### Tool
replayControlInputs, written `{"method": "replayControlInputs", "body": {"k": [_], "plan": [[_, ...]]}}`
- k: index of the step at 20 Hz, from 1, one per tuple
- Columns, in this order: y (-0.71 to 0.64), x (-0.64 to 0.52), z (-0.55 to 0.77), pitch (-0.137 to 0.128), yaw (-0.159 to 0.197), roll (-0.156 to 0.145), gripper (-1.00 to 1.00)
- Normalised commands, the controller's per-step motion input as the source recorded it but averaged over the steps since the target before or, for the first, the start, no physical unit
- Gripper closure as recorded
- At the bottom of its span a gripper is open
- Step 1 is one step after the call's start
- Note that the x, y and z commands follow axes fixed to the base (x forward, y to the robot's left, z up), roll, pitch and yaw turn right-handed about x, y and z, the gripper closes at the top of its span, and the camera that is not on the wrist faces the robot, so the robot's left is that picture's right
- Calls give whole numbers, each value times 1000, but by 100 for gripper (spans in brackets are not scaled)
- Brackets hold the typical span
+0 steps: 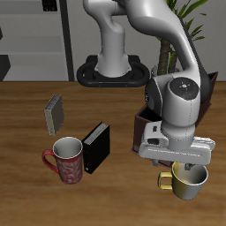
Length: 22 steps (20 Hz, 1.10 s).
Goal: Place the white-yellow mug into the left desk caddy's left compartment and place the black book into the left desk caddy's front compartment
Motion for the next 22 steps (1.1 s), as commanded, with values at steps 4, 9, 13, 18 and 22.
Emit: {"method": "replayControlInputs", "body": {"k": [4,9,13,18,22], "plan": [[-161,20,-298,52,-18,-17,100],[-62,-1,-20,8,-12,0,100],[-107,20,262,-37,-38,-17,100],[-109,-115,620,-80,18,-12,100],[-270,-228,1018,-119,47,-39,100]]}}
